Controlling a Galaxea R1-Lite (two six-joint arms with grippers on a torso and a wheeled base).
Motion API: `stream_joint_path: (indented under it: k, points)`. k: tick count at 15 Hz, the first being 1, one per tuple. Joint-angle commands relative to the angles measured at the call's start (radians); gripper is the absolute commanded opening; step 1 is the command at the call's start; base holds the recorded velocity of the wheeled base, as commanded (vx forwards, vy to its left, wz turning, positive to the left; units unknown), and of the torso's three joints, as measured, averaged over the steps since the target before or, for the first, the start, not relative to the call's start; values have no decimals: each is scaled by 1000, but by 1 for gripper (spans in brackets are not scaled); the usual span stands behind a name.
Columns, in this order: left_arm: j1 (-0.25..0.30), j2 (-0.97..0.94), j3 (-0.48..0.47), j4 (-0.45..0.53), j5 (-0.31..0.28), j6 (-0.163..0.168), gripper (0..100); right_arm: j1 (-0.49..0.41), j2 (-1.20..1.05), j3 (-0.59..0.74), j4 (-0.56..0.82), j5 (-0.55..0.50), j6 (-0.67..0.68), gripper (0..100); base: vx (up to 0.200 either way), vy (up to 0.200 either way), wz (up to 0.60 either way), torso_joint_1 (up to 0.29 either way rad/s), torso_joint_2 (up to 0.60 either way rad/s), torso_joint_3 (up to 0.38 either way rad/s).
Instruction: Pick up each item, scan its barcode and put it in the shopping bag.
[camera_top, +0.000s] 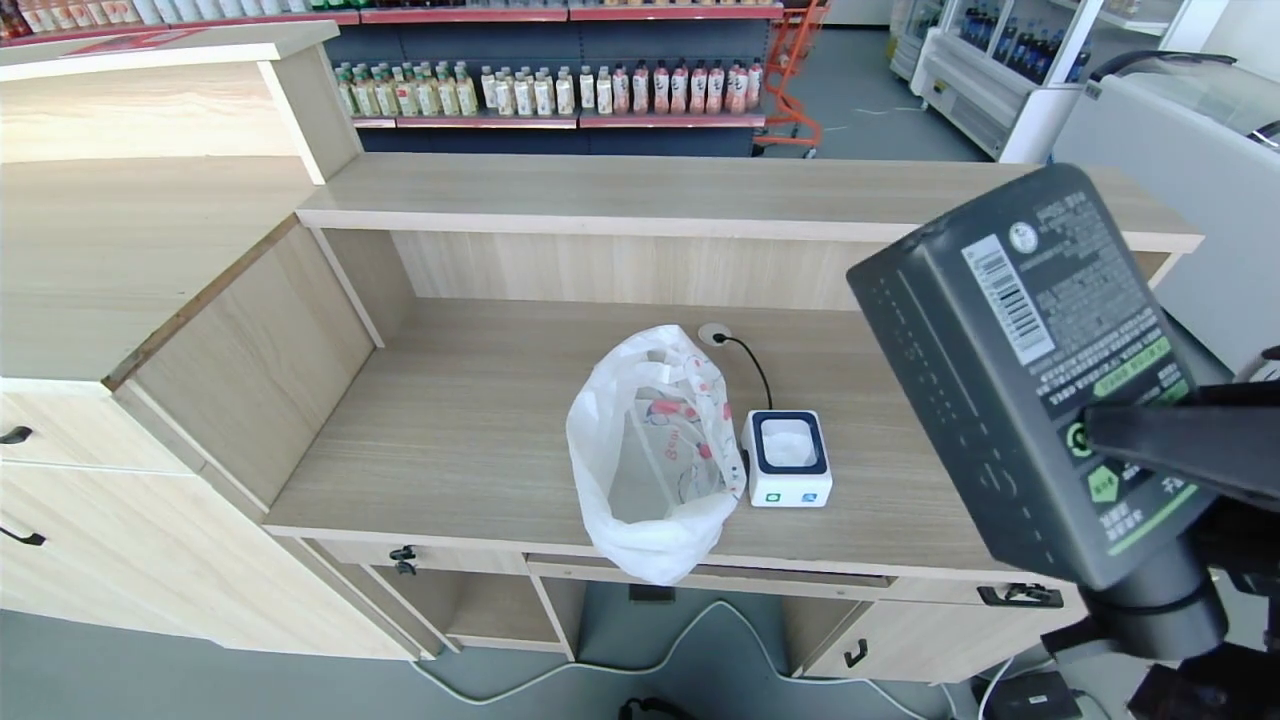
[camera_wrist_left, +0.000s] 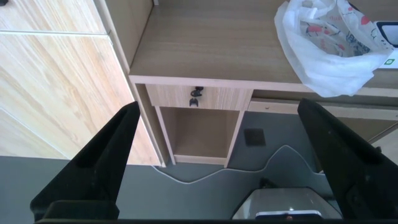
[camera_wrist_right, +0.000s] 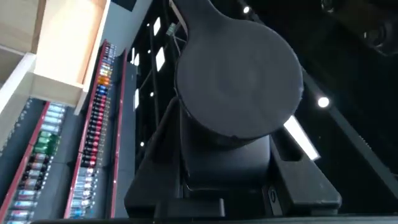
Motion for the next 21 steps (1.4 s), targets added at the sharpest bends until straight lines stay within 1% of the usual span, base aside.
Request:
stream_joint_path:
  k: [1, 2, 3, 5, 7, 12, 15, 21]
  points:
    - [0, 0, 0, 0, 0, 0, 100, 62, -28, 21, 1, 3, -24, 0, 0, 0, 0, 0, 0, 0]
    - [0, 0, 0, 0, 0, 0, 100, 76, -43, 24, 4, 4, -28, 0, 0, 0, 0, 0, 0, 0]
    - [0, 0, 0, 0, 0, 0, 100, 94, -94, 54, 36, 12, -36, 0, 0, 0, 0, 0, 0, 0]
    - [0, 0, 0, 0, 0, 0, 100, 100, -123, 64, 145, 13, -99, 0, 0, 0, 0, 0, 0, 0]
    - [0, 0, 0, 0, 0, 0, 100, 100, -125, 60, 225, 13, -125, 0, 0, 0, 0, 0, 0, 0]
    - [0, 0, 0, 0, 0, -1, 100, 149, -174, 88, 277, 12, -136, 0, 0, 0, 0, 0, 0, 0]
    - [0, 0, 0, 0, 0, -1, 100, 151, -177, 88, 320, 10, -160, 0, 0, 0, 0, 0, 0, 0]
    - [0, 0, 0, 0, 0, -1, 100, 148, -181, 70, 325, 9, -142, 0, 0, 0, 0, 0, 0, 0]
